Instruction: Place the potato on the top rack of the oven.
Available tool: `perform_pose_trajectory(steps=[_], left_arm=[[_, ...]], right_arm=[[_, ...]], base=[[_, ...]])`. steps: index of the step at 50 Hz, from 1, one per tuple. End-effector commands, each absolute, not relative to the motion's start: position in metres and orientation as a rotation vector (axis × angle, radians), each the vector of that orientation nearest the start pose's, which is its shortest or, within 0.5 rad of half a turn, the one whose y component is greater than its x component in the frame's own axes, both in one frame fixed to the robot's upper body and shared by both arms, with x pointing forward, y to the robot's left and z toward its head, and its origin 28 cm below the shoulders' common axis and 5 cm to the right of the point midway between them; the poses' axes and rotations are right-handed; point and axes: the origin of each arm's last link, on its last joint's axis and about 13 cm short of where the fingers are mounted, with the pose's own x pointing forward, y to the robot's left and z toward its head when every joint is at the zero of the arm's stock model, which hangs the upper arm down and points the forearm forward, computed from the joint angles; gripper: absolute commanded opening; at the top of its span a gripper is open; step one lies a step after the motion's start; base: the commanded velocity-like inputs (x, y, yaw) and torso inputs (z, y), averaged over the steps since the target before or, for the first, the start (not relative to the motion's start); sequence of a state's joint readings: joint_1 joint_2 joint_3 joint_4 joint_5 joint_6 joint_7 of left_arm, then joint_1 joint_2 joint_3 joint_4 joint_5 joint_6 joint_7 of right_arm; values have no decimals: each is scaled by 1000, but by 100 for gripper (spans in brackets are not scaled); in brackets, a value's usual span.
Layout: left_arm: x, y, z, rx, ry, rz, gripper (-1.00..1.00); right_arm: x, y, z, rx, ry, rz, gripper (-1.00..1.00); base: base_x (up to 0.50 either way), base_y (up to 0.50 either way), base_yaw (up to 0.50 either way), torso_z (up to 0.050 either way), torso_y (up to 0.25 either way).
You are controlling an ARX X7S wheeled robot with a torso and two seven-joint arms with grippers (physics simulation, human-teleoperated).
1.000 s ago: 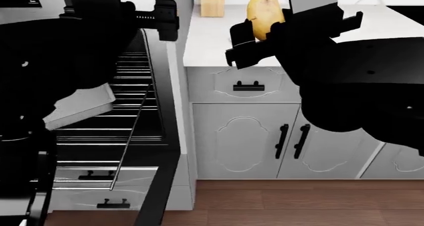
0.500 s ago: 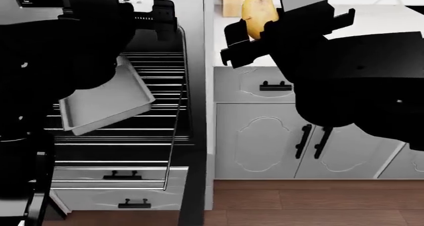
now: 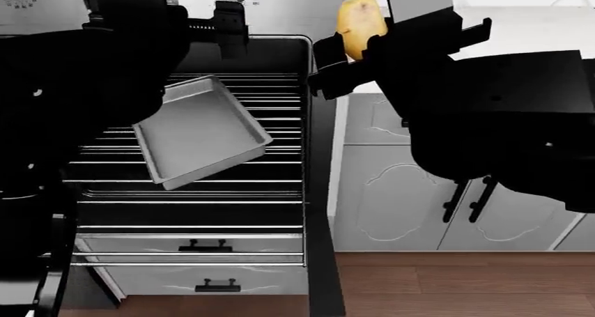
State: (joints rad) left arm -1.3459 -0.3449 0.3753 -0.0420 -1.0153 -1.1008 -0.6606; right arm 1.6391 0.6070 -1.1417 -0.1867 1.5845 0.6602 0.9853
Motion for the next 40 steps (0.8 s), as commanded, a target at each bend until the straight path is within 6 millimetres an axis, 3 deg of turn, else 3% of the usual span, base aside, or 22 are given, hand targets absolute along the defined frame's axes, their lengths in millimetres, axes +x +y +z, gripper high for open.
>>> perform_pose_trajectory(steps=[1, 40], left_arm=[[327, 199, 330, 41, 24, -43, 100], [328, 203, 326, 29, 30, -36, 100]], right_arm=[[279, -61, 322, -255, -13, 138, -100], [283, -57, 314, -269, 13, 151, -100]], base=[[0, 324, 0, 0, 0], [0, 209, 0, 0, 0]])
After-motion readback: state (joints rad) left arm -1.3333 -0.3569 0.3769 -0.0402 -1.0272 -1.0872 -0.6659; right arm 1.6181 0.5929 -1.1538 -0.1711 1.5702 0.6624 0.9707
